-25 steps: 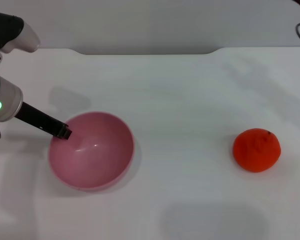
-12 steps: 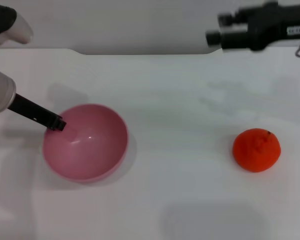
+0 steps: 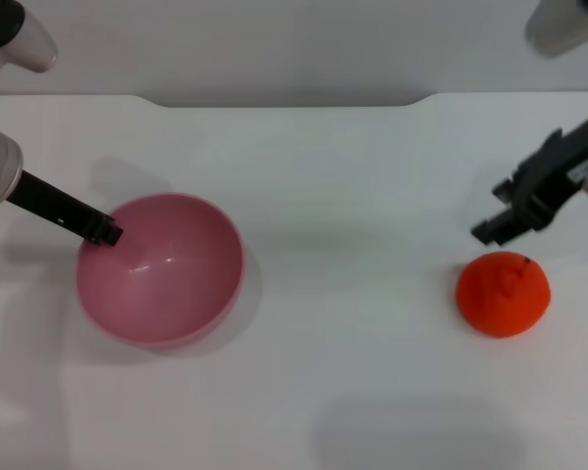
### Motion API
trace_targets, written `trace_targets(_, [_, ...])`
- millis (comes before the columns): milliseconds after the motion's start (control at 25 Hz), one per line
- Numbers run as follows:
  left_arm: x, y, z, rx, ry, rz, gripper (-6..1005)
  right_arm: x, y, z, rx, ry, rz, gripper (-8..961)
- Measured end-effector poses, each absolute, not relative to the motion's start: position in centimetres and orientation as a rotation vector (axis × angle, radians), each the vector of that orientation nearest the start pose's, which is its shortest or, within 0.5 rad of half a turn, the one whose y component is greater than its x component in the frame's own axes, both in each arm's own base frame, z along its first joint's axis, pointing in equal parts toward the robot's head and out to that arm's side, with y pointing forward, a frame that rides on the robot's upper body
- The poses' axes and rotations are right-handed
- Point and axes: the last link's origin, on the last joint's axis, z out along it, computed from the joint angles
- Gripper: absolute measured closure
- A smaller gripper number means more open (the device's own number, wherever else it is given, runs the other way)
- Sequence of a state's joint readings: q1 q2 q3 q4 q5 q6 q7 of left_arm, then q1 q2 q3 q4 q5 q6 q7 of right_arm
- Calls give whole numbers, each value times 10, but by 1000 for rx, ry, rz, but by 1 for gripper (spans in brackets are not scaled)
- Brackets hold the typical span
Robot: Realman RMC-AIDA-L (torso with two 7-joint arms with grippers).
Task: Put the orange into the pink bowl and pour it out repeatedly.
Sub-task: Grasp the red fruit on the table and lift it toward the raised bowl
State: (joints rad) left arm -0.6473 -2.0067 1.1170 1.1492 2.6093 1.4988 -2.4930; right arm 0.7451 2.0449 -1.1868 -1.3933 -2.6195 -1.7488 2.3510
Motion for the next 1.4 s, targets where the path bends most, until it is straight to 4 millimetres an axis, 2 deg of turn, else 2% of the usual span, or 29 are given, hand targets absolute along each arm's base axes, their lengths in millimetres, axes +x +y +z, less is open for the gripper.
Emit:
trace_targets(200, [-231,385,47,-2421,-1145,372,959,162,368,41,-2638,712,-643,420])
trace_targets(680, [-223,387,43,-2446,-1122,376,959,194,369,26,-2600,808,-701,440])
trace_targets(1040, [-212,385,35,-2478,-1127,376,959,203,375,11,-2585,787,-719,455])
trace_targets(1400, [-211,385,35,-2483,-1126,380,959,202,374,1,-2601,714,-755,471])
